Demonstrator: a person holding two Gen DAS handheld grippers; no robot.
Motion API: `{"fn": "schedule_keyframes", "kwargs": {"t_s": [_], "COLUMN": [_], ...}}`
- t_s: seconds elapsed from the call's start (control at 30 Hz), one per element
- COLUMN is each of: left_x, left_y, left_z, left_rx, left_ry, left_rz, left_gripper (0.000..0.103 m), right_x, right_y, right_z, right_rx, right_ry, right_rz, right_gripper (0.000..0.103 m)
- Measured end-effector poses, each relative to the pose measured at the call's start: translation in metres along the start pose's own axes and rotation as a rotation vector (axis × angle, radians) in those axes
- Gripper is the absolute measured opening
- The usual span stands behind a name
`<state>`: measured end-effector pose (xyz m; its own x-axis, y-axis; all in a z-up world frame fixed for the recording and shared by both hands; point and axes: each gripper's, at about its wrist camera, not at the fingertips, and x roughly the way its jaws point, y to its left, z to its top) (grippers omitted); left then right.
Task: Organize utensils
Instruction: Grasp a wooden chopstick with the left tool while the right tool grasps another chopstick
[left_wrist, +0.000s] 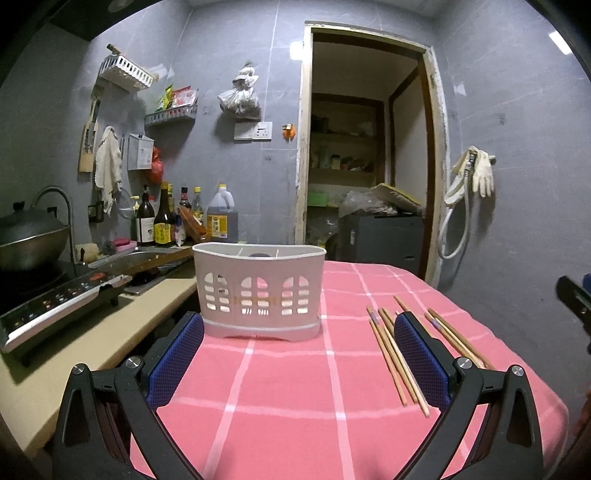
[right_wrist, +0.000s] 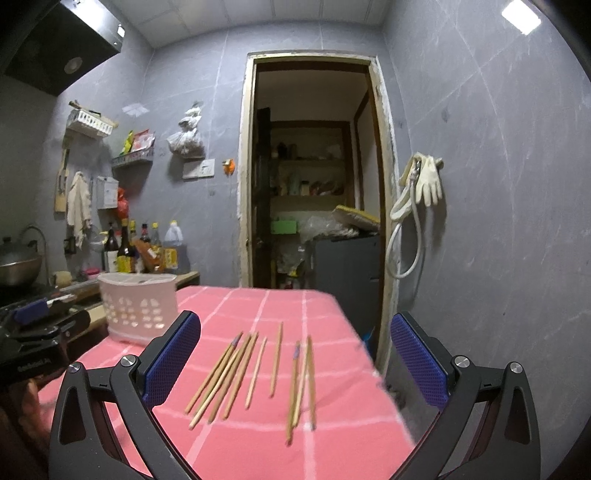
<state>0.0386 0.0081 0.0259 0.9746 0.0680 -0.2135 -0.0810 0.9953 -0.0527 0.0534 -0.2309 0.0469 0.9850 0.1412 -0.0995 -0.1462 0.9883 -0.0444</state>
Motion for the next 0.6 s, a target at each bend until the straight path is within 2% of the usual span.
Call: {"fn": "schedule_keyframes", "kwargs": {"t_s": [0.23, 0.37, 0.6], "left_x": [0.027, 0.041, 0.074], "left_y": [-0.007, -0.013, -0.026], "left_z": [0.027, 0.041, 0.053], "left_rx": [0.018, 0.022, 0.027], "left_ry": [-0.009, -0.019, 0.009], "left_rz": [0.0, -0.009, -0.03], "left_gripper": [0.101, 0.101, 0.101], "right_x": [0.02, 0.036, 0.067], "right_y": [-0.011, -0.017, -0.024], "right_z": [0.02, 0.029, 0.038], "right_rx": [-0.01, -0.005, 0.0], "right_ry": [-0.024, -0.024, -0.016], "right_rz": [-0.018, -0.001, 0.028], "right_gripper": [0.103, 0.103, 0.103]}}
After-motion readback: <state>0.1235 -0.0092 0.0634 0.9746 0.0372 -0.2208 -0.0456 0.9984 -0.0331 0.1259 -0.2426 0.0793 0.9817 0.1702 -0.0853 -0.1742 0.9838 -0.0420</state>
